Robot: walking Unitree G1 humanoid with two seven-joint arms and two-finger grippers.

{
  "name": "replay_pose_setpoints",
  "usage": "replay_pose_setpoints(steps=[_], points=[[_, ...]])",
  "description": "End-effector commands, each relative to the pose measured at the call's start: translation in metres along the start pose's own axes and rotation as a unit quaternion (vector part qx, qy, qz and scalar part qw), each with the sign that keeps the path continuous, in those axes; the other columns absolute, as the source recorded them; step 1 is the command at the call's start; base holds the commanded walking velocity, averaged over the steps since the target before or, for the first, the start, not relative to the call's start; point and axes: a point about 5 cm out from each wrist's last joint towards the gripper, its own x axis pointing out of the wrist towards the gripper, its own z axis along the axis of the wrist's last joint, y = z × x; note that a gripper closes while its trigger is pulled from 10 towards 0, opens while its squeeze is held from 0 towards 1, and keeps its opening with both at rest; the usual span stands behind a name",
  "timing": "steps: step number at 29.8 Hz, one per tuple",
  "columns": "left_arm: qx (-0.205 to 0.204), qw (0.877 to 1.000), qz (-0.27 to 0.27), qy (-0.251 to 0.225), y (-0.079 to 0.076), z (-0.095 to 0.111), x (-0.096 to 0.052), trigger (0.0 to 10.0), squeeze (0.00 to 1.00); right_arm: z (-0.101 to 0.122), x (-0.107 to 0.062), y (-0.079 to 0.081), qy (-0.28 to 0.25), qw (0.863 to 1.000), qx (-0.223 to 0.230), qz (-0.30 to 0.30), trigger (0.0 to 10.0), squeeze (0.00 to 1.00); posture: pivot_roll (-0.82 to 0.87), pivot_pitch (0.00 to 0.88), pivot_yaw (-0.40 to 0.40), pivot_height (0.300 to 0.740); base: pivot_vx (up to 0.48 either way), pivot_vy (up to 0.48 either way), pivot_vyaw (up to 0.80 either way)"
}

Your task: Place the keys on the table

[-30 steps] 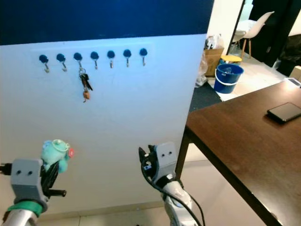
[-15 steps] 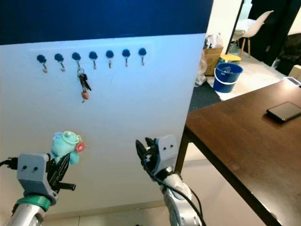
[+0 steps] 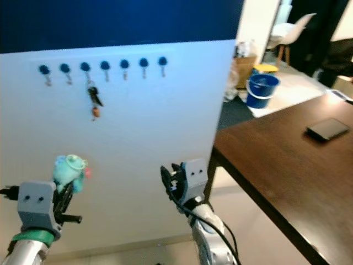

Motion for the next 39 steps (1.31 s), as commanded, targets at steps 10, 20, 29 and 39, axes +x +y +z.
replay_pose_setpoints(steps=[10, 20, 29, 39], points=[[0.001, 1.000, 0.012, 0.001, -0.0006, 0.0002, 0.0011, 10.0, 0.00, -0.0045, 0.0010, 0.0009, 0.009, 1.000, -0.005, 0.005, 10.0, 0.00, -0.12, 0.056, 0.086, 0.740, 0.000, 0.000, -0.80], [-0.018, 0.999, 0.035, 0.013, 0.0047, -0.0059, -0.0037, 10.0, 0.00, -0.0035, 0.0011, 0.0011, 0.008, 1.000, -0.014, 0.002, 10.0, 0.00, -0.15, 0.047, 0.094, 0.740, 0.000, 0.000, -0.80], [-0.052, 0.998, 0.038, 0.019, 0.0042, -0.0037, -0.0027, 10.0, 0.00, -0.0054, 0.0004, -0.0036, 0.015, 1.000, -0.023, -0.005, 10.0, 0.00, -0.15, 0.050, 0.089, 0.740, 0.000, 0.000, -0.80], [-0.021, 0.999, 0.050, 0.006, 0.0078, -0.0037, -0.0019, 10.0, 0.00, -0.0075, -0.0008, -0.0026, 0.017, 1.000, -0.021, -0.009, 10.0, 0.00, -0.14, 0.053, 0.104, 0.740, 0.000, 0.000, -0.80]])
